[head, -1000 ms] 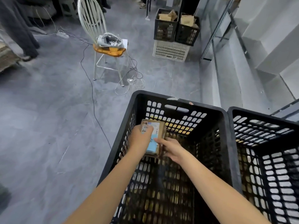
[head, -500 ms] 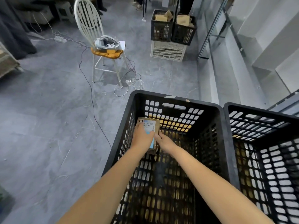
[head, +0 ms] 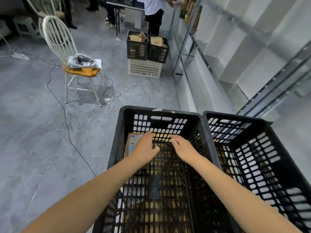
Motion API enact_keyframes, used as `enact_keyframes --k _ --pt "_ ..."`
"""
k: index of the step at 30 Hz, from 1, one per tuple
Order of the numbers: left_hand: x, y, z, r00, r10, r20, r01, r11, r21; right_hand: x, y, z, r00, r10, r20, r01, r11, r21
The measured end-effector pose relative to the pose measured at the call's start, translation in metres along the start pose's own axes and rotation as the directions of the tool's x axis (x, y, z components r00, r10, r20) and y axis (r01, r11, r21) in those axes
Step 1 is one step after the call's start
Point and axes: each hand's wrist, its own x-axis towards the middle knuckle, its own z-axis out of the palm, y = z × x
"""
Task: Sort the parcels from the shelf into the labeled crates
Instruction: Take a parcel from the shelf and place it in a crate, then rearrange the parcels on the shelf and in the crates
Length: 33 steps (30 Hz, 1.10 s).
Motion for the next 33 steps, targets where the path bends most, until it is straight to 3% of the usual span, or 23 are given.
enact_keyframes --k 6,14,18,25,29,33 --pt "-0.023 0.014 -0.004 0.992 0.127 -0.015 -0.127 0.992 0.004 -0.056 0.003 -0.004 0.999 -0.037 -0.023 0.033 0.989 -0.141" --pt "-0.072 0.072 -0.017 0.93 0.365 -0.037 -0.354 0.919 0.171 -0.124 0.0 -0.057 0.971 -0.072 -0.228 0.014 0.97 -0.244" --pt "-0.111 0.109 -0.004 0.903 0.429 0.015 -0.422 0.882 0.207 -0.202 0.009 -0.075 0.936 -0.056 -0.349 -0.016 0.98 -0.2" --pt "-0.205 0.217 0.056 0.762 0.643 0.079 -0.647 0.76 0.055 -0.369 0.069 -0.096 0.814 0.163 -0.557 -0.229 0.972 -0.049" --pt "-0.263 0.268 0.108 0.671 0.713 0.205 -0.725 0.689 -0.021 -0.478 0.104 -0.1 0.679 0.297 -0.671 -0.383 0.923 0.021" --pt "-0.32 0.312 0.164 0.509 0.788 0.348 -0.827 0.56 -0.059 -0.585 0.129 -0.095 0.54 0.406 -0.737 -0.509 0.855 0.098"
